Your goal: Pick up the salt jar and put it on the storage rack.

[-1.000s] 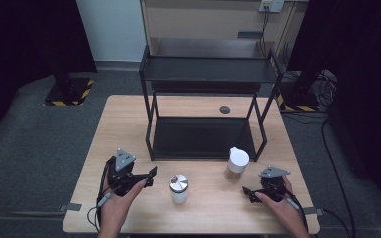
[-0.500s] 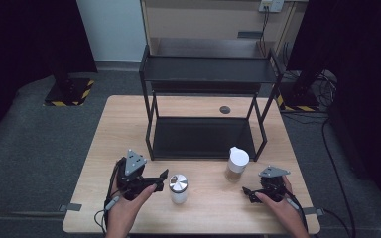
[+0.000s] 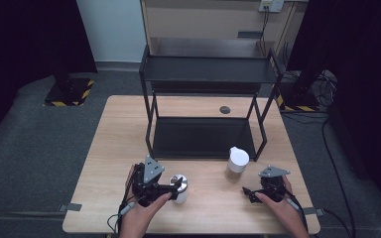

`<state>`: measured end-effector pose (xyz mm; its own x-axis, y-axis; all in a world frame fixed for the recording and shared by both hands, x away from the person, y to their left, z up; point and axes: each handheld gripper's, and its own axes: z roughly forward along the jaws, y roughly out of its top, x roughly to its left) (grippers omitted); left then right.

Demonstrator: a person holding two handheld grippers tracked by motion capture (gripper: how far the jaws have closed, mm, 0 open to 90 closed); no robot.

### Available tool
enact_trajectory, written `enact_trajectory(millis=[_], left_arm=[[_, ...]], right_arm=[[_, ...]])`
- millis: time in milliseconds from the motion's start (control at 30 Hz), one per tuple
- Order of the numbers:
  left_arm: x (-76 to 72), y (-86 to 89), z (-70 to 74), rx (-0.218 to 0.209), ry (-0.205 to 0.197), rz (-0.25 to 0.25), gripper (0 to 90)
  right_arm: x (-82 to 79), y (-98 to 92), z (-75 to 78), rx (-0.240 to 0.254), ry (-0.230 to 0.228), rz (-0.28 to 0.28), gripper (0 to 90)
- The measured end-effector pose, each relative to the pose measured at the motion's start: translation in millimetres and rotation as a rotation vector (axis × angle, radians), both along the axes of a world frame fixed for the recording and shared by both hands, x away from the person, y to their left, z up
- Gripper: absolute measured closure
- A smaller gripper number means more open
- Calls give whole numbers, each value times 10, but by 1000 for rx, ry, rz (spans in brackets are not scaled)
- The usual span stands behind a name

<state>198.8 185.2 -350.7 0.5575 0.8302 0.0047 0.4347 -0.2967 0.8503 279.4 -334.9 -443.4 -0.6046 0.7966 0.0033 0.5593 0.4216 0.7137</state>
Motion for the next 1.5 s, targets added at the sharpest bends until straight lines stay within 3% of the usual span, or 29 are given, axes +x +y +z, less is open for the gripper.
enact_trajectory(millis=[633, 1500], left_arm=[[2, -173, -102, 33, 11, -46, 24], [58, -304, -284, 100, 58, -54, 22]], right_arm=[[0, 0, 0, 0, 0, 0, 10], [0, 0, 0, 0, 0, 0, 9]])
